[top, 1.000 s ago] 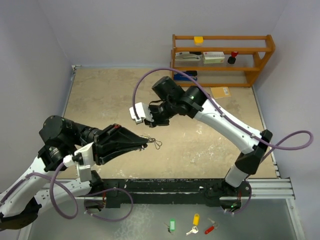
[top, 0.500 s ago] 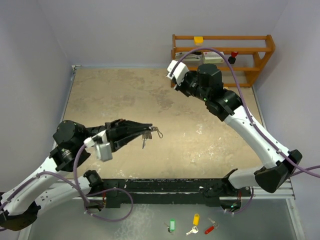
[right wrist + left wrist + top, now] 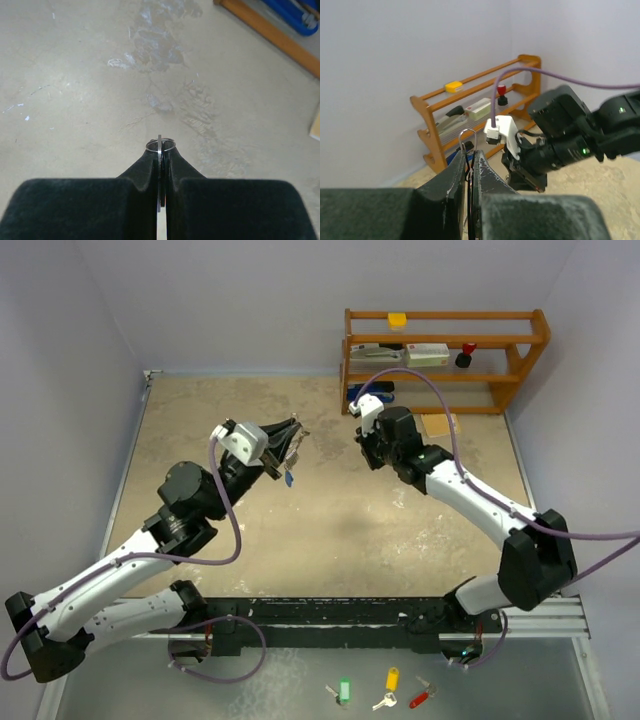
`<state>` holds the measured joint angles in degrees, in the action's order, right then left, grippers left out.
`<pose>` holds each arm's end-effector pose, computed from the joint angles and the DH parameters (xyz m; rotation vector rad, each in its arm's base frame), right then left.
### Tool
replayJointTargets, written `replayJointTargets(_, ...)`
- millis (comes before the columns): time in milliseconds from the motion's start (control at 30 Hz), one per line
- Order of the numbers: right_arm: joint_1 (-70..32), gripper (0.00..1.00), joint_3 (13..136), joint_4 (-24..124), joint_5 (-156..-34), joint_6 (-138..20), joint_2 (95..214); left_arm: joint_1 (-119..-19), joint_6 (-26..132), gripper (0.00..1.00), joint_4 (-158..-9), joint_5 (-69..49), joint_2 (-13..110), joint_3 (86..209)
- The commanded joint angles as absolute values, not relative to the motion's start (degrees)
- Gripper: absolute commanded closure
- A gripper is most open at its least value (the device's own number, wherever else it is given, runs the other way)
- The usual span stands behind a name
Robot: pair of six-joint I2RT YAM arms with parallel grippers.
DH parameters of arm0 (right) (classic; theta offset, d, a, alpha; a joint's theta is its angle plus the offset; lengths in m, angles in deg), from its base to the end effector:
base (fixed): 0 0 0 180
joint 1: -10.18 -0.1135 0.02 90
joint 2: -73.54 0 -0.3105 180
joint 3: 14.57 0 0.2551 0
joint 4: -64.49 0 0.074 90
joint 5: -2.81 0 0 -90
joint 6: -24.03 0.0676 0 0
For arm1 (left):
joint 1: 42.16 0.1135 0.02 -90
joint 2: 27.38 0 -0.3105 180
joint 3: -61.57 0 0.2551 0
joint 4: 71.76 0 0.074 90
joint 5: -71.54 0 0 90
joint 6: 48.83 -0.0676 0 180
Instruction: Remove the keys from the keyring
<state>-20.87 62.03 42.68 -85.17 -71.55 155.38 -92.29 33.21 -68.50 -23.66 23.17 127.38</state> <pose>0.3063 0.1816 0.3332 -0.6235 1.9541 0.2415 0.1347 -0.1517 0.4653 0.5454 1.1469 -0.5799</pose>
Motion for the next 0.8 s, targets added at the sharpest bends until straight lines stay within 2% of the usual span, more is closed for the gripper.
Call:
replayJointTargets(0, -20.59, 1.0, 61.12, 47.79, -82.56, -65.27, 158.02, -92.24, 38.91, 1.0, -61.44, -34.48, 24.23, 128.08)
replayJointTargets(133, -20.49, 1.0, 60.89, 47.99, -83.96, -64.43, 161.24, -92.25, 40.05, 1.0, -61.23, -37.0, 24.94, 127.71)
replayJointTargets(267, -20.41, 0.94, 60.56, 48.24, -83.81, -63.8, 163.36, -92.21, 40.85, 1.0, -61.22, -42.41, 25.03, 126.72)
replayJointTargets(333, -20.41, 0.85, 60.37, 47.46, -84.29, -63.6, 164.06, -92.25, 41.34, 1.0, -61.63, -44.13, 25.24, 126.48)
replayJointTargets(400, -20.41, 0.67, 59.34, 47.57, -84.77, -63.03, 164.2, -92.25, 41.98, 1.0, -62.09, -45.28, 25.7, 126.43)
replayJointTargets(467, -20.41, 0.59, 58.11, 47.8, -85.4, -62.87, 164.22, -92.26, 42.39, 1.0, -61.99, -45.57, 26.03, 126.25)
replayJointTargets(600, -20.41, 0.54, 56.42, 48.13, -85.1, -62.42, 164.53, -92.26, 42.87, 1.0, -61.74, -45.89, 26.9, 126.23)
replayJointTargets(767, -20.5, 0.53, 55.92, 50.43, -84.73, -63.84, 162.21, -92.26, 43.16, 1.0, -61.27, -46.39, 27.17, 126.12)
